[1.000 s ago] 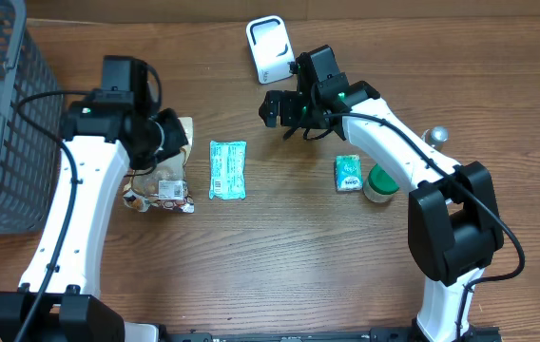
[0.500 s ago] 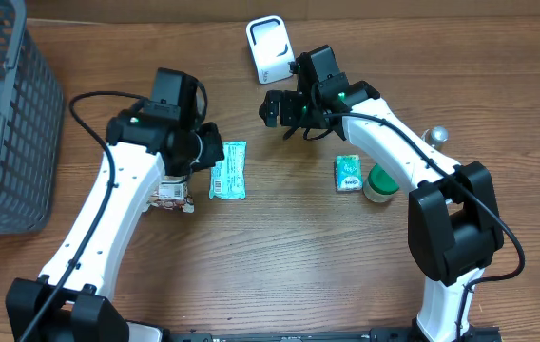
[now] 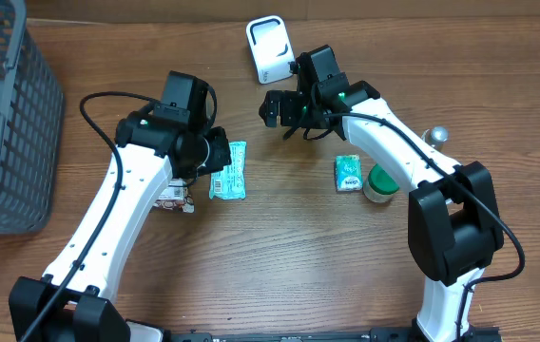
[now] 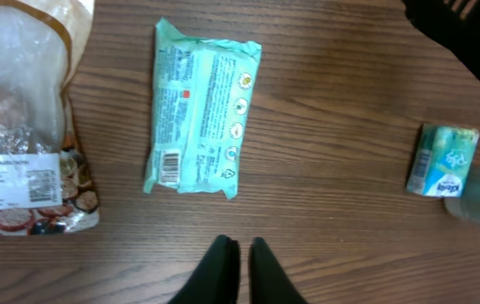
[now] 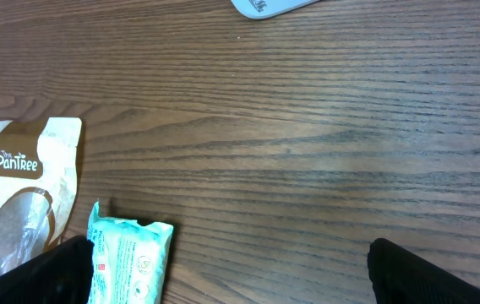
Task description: Scan the item barcode
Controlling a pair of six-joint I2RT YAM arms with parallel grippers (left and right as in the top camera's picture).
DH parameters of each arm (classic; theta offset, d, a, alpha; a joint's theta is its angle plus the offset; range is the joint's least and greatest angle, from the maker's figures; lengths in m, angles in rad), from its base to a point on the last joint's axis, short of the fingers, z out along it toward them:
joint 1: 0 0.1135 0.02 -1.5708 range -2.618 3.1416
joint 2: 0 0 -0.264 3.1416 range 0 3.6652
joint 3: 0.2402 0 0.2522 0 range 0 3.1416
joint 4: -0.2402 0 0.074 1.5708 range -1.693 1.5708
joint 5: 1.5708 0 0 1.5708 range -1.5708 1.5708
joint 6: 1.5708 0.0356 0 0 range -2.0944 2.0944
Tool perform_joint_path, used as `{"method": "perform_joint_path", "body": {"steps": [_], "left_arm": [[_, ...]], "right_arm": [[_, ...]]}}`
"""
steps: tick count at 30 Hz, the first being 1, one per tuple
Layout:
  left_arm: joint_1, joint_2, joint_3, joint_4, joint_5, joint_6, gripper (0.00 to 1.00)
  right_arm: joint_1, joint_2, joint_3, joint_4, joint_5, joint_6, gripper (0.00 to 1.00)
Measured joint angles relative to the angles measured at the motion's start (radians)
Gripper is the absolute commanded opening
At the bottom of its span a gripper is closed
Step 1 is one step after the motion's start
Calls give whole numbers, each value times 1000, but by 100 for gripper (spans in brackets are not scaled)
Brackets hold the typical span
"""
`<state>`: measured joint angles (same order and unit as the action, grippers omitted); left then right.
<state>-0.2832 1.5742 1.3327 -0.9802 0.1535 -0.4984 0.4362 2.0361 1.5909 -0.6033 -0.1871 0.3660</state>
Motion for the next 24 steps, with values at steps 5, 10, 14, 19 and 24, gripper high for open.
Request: {"method": "perform_joint_path", "body": {"steps": [5, 10, 14, 19, 24], "left_arm": [[-19, 0, 0, 9, 0, 1, 4], [-30, 0, 0, 17, 0, 1, 4], [-32, 0, 0, 17, 0, 1, 4], [-32, 0, 0, 19, 0, 1, 4], [-32, 0, -1, 28, 0, 1, 4]], "right_arm": [[0, 0, 0, 0, 0, 0, 100], [0, 0, 0, 0, 0, 0, 100], [0, 0, 0, 0, 0, 0, 100], [0, 0, 0, 0, 0, 0, 100], [0, 0, 0, 0, 0, 0, 100]]}}
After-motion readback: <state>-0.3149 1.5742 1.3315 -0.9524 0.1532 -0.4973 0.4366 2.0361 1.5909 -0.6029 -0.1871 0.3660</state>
